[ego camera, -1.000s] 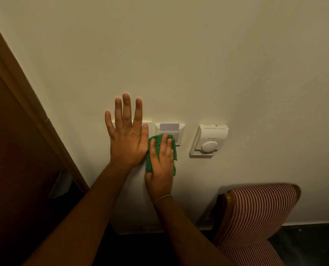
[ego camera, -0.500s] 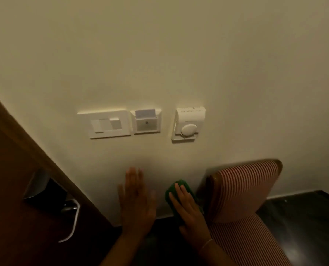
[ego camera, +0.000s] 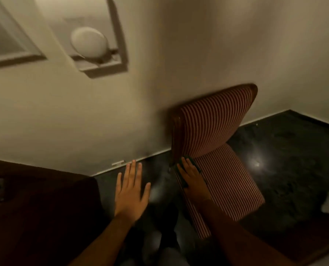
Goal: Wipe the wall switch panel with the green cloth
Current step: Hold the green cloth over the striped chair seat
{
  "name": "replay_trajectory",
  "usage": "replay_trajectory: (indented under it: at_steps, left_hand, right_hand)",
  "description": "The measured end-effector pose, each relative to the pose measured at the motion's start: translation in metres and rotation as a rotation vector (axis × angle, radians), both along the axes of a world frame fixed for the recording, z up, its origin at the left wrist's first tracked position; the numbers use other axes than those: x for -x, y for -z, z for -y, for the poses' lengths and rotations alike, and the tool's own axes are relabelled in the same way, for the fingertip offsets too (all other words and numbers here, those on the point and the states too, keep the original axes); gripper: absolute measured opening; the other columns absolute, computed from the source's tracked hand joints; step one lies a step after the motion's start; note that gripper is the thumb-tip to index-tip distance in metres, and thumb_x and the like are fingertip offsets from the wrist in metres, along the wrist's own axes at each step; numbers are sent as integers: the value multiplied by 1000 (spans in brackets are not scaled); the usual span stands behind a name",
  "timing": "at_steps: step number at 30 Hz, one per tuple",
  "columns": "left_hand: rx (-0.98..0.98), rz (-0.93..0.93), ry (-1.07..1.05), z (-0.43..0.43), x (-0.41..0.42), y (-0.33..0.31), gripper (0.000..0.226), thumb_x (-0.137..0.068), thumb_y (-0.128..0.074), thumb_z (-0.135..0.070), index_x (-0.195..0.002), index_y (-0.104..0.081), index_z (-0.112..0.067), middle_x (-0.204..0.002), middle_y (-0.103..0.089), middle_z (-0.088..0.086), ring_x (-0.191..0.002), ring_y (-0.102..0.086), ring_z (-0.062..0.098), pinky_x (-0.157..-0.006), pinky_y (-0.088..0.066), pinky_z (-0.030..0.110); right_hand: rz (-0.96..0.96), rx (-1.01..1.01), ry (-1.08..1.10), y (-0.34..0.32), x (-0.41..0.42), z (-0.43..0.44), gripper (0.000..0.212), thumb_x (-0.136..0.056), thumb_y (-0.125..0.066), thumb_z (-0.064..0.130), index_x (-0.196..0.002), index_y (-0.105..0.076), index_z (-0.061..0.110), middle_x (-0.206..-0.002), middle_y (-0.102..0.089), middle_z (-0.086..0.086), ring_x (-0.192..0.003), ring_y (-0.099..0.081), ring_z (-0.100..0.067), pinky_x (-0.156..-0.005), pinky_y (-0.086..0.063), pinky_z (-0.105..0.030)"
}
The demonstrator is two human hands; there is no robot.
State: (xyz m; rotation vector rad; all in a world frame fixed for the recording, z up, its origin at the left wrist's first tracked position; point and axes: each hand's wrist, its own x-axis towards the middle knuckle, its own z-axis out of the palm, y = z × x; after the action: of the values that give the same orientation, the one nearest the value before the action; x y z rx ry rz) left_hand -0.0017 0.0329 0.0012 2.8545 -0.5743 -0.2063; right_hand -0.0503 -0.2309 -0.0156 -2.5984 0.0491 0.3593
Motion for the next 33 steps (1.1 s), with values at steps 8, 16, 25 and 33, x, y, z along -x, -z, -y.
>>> replay_trajectory:
  at_steps: [8, 16, 25, 33]
  left_hand:
    - [-46, -132, 4, 59, 34, 90, 76, -109, -40, -52, -172, -38, -9, -182, -28, 13, -168, -28, 32, -133, -19, 54]
    - [-130, -227, 18, 97, 34, 141, 81, -111, -26, -59, -178, -11, -17, -186, -1, 6, -171, 3, 25, -133, 22, 37]
    - [-169, -273, 35, 111, 26, 170, 80, -114, -36, -55, -178, -1, -20, -184, 12, 0, -169, 17, 19, -131, 25, 37]
    - [-199, -288, 98, 84, 31, 162, 81, -115, -35, -56, -177, 3, -21, -185, 14, 1, -169, 18, 20, -133, 22, 41]
  right_hand:
    - [-215, 75, -16, 100, 0, 48, 73, -103, -54, 18, -169, -20, 17, -178, -1, -8, -167, 3, -30, -133, -7, -43]
    - [-317, 49, 63, 170, -6, 81, 88, -98, -56, 0, -170, -10, 20, -179, 8, -7, -166, 10, -30, -135, -4, -47]
    - [-347, 74, 84, 216, -22, 85, 89, -102, -56, 5, -171, -1, 22, -179, 12, -7, -166, 10, -31, -135, -6, -51]
    - [-430, 260, -43, 192, -10, 72, 94, -106, -42, 61, -168, 16, 20, -176, 23, -12, -165, 17, -35, -134, 2, -55]
